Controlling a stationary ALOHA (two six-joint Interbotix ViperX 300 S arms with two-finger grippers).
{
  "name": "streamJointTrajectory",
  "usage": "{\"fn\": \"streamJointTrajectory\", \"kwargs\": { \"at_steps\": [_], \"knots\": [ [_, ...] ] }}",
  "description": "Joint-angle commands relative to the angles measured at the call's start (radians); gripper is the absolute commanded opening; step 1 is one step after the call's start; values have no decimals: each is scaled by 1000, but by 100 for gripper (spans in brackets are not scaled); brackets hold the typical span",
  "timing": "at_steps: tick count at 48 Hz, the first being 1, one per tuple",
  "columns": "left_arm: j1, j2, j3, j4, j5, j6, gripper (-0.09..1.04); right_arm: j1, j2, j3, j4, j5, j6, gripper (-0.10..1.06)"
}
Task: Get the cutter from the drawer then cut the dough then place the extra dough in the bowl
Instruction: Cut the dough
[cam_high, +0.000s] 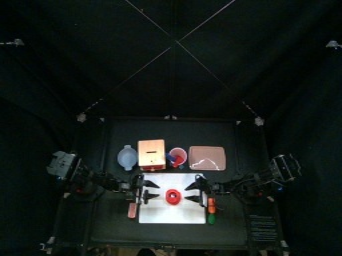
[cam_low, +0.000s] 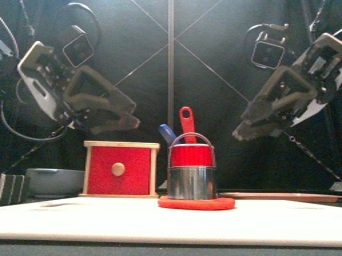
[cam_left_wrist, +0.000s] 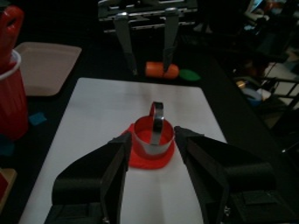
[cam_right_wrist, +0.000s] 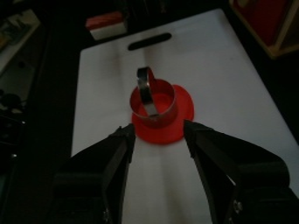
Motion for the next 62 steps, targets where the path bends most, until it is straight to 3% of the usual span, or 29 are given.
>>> {"fn": "streamJointTrajectory", "kwargs": {
  "at_steps": [1,30,62],
  "knots": [
    [-28,23,-49,-61,-14,35,82,20,32,-46,12,-28,-9,83],
    [-35,100,-124,-77,-11,58,82,9,95,-106,-3,-37,-21,83],
    [-26,132,-175,-75,9,58,80,-35,114,-124,-41,-37,-23,83]
  ]
}}
